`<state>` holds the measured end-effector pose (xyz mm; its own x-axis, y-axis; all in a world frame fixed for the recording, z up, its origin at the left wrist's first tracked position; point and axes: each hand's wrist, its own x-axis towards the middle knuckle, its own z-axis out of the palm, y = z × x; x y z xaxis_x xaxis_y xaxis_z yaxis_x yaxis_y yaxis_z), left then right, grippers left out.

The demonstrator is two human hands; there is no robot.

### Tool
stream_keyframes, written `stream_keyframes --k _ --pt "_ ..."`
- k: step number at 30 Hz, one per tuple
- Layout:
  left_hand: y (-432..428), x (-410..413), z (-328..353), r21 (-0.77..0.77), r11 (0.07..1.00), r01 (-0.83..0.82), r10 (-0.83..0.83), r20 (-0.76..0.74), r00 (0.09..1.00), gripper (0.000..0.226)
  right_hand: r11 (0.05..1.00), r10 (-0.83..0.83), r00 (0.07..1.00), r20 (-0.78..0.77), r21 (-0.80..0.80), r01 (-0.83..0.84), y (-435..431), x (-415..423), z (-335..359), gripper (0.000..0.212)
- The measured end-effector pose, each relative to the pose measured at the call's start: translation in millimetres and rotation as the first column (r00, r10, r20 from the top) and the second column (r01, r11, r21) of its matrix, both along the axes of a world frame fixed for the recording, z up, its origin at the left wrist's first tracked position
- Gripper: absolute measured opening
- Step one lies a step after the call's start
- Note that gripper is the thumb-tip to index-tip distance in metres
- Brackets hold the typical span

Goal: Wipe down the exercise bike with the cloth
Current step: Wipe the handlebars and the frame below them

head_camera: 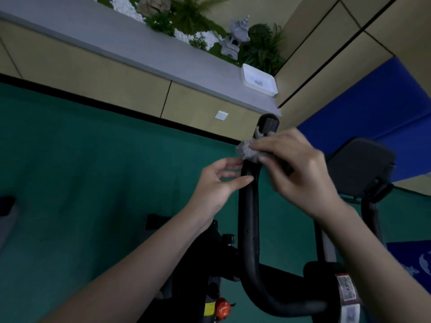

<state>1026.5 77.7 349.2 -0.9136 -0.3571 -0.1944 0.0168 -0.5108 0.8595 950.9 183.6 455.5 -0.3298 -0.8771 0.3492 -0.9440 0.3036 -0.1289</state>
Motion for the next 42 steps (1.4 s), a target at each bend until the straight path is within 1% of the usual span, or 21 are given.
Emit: stream_keyframes --k 3,6,8,9,12,14,17,20,23,26,28,30,32,34,37,39,42 --pt "4 4 -2 0.010 1.000 -0.018 0.018 0.017 1.000 0.031 0.998 0.067 0.994 -0.081 -0.013 -0.068 -20 -13 10 0.016" --pt "9 10 -6 0.005 1.000 -0.014 0.014 0.054 0.998 0.030 0.989 0.113 0.981 -0.158 0.117 -0.095 -32 -26 7 0.016" --pt "12 15 -9 0.006 1.000 -0.014 0.014 0.064 0.998 0.028 0.980 0.137 0.972 -0.190 0.170 -0.105 -26 -27 -2 0.015" --pt "14 18 -10 0.006 1.000 -0.019 0.019 0.068 0.998 0.027 0.976 0.161 0.970 -0.182 0.177 -0.129 -20 -25 -7 0.014" --pt "19 28 -14 0.019 0.999 -0.035 0.033 0.075 0.997 0.026 0.958 0.237 0.967 -0.094 0.186 -0.217 -3 -12 -25 0.013" --pt "25 34 -15 0.036 0.999 -0.033 0.031 0.058 0.998 0.029 0.968 0.226 0.972 -0.061 0.129 -0.217 5 -6 -33 0.015" --pt "32 40 -15 0.036 0.999 -0.034 0.033 0.044 0.999 0.037 0.991 0.129 0.991 -0.030 -0.016 -0.129 9 0 -39 0.016" --pt "36 44 -14 0.023 0.999 -0.045 0.044 0.054 0.998 0.043 0.995 0.068 0.997 0.045 -0.078 -0.065 24 16 -50 0.019" --pt "39 48 -13 0.002 0.999 -0.052 0.052 0.043 0.998 0.040 0.989 0.016 0.987 0.161 -0.144 0.007 36 21 -51 0.020" --pt "39 50 -11 -0.024 0.999 -0.049 0.050 0.041 0.998 0.042 0.963 -0.054 0.986 0.157 -0.254 0.093 32 18 -48 0.020" --pt "40 50 -9 -0.037 0.998 -0.059 0.061 0.048 0.997 0.043 0.963 -0.082 0.985 0.154 -0.244 0.119 35 29 -55 0.021" --pt "40 51 -7 -0.046 0.997 -0.067 0.069 0.060 0.996 0.040 0.962 -0.081 0.976 0.203 -0.242 0.130 49 44 -63 0.021" --pt "39 52 -6 -0.067 0.996 -0.059 0.064 0.067 0.996 0.041 0.945 -0.088 0.959 0.268 -0.282 0.165 61 52 -64 0.020" --pt "38 51 -4 -0.088 0.995 -0.049 0.056 0.075 0.996 0.045 0.893 -0.149 0.939 0.310 -0.366 0.263 59 54 -59 0.022" --pt "36 50 -1 -0.112 0.993 -0.032 0.042 0.083 0.996 0.043 0.748 -0.294 0.890 0.349 -0.496 0.441 36 54 -54 0.024" --pt "35 51 0 -0.121 0.992 -0.019 0.030 0.092 0.995 0.042 0.679 -0.373 0.853 0.364 -0.520 0.519 20 58 -56 0.024" --pt "32 51 1 -0.134 0.991 0.001 0.013 0.105 0.994 0.041 0.637 -0.444 0.804 0.396 -0.491 0.594 8 64 -61 0.025"
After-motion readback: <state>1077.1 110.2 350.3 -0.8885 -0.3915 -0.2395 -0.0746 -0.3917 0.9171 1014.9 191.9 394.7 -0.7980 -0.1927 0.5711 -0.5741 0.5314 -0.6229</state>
